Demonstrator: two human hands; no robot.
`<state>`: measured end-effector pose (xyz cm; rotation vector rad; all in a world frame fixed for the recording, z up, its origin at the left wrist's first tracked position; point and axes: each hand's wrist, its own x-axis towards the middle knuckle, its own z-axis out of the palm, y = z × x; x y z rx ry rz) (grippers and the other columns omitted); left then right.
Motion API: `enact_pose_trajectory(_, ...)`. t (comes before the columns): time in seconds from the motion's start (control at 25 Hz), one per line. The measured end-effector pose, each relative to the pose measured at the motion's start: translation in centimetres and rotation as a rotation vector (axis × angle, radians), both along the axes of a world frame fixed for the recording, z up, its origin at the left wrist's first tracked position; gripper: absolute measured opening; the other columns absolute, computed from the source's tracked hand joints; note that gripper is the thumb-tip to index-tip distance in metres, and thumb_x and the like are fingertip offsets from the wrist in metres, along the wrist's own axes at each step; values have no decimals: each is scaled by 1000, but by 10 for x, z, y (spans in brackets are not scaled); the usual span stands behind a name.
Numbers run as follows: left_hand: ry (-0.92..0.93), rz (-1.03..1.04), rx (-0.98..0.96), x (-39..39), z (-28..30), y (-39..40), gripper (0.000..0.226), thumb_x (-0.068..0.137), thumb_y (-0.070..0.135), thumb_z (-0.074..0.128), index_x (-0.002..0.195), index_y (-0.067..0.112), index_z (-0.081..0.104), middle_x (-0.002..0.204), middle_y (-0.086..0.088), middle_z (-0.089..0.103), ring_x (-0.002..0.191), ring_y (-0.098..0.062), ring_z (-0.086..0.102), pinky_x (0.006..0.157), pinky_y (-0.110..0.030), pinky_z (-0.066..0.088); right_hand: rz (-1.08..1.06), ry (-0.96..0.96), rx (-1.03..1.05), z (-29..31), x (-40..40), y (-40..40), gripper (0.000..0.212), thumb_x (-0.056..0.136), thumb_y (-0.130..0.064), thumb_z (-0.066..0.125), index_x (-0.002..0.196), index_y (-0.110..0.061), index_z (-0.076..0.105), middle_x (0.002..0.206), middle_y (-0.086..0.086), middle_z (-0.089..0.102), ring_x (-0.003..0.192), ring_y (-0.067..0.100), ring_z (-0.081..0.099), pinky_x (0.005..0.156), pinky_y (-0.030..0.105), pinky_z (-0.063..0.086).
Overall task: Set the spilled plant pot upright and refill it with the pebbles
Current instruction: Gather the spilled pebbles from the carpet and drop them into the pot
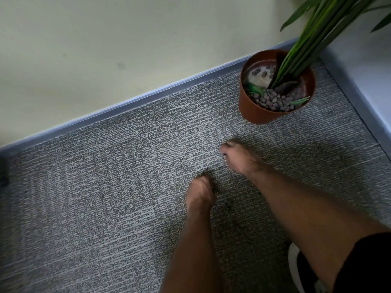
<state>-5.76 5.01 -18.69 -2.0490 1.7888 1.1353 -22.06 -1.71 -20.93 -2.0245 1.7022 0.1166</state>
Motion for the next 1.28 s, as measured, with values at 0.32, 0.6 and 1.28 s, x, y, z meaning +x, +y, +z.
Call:
enact_pose_trajectory(0.32,2,-24,-34,0,-3,0,18,82,10,62,96,14,72,96,-9,72,89,-28,71,79,-35,61,-234,-307,-64,10,4,-2,5,90,-18,71,93,-20,66,87,-5,66,76,13,66,65,27,58)
enact_pose_trajectory(0.6,252,260,-97,-22,23,-29,22,88,3,65,80,22,72,84,6,74,72,-5,68,62,-8,51,-1248,-1247,-296,57,-11,-53,4,89,-5,72,91,-6,75,70,7,74,64,19,70,62,28,59)
enact_pose_trajectory(1.28,505,794,-88,-35,58,-63,13,93,4,68,95,16,71,94,4,72,83,-8,69,63,-14,56,-1175,-694,-79,28,-35,-10,17,88,-25,76,100,-14,77,81,1,76,70,14,71,65,34,61)
